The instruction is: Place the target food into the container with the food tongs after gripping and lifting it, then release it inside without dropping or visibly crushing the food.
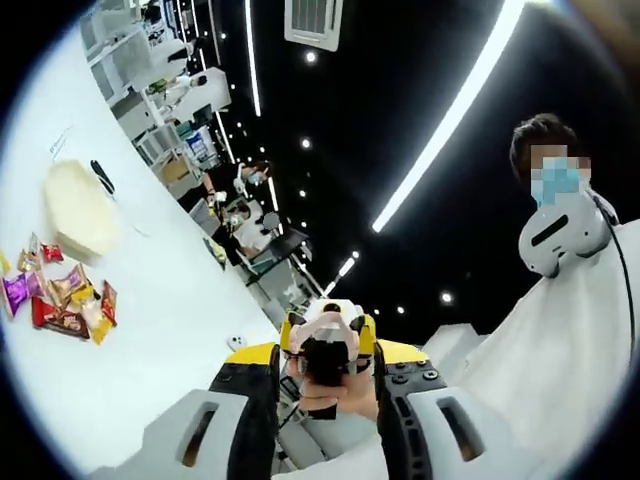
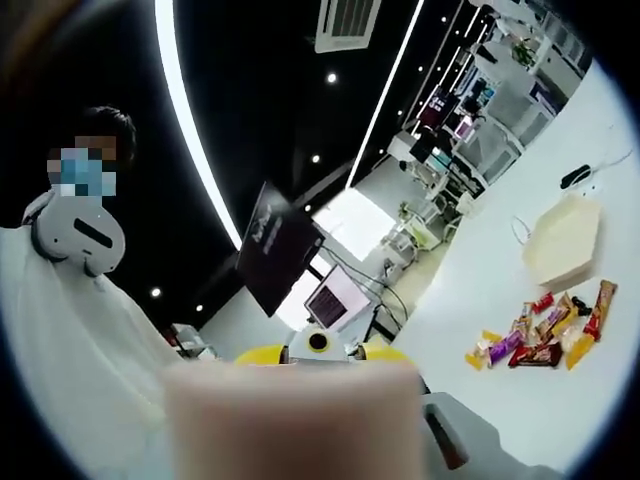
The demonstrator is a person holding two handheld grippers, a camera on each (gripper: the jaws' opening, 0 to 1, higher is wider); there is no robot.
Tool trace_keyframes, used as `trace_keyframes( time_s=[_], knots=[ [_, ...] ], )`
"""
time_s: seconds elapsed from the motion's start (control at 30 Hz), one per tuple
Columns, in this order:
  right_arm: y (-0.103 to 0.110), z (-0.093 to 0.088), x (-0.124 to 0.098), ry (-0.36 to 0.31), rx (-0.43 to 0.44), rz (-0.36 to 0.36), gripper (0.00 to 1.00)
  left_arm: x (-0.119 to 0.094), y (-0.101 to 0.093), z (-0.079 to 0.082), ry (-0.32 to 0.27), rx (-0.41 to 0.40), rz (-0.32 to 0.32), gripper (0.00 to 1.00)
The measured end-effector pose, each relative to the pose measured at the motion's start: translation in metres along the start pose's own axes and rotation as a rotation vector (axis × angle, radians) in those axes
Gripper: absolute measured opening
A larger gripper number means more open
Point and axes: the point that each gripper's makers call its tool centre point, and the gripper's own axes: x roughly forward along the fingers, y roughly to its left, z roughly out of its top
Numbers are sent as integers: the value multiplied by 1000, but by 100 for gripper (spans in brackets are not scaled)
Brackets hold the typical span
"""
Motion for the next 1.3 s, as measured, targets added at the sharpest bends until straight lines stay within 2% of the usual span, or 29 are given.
trace_keyframes(
  time_s=[0.03,0.17,0.27,0.5,0.67,1.0,1.23,1.3],
  knots=[
    [2,4,1,-19,12,9,27,0,4,3,-19,33,11,26],
    [1,2,1,-15,-1,1,27,0,2,3,-16,6,-1,25],
    [3,-5,1,17,-4,1,27,0,1,4,-10,3,1,25],
    [4,-2,-2,-6,7,7,26,1,0,5,14,15,-1,24],
    [4,-3,-6,-6,7,1,26,3,2,-1,38,13,1,24],
    [2,-2,-7,1,12,10,25,10,3,-1,39,9,-5,23],
    [0,-6,-3,25,5,17,26,13,6,-14,74,0,5,25],
    [-1,-7,-2,26,6,12,26,13,8,-15,68,-3,16,26]
  ],
)
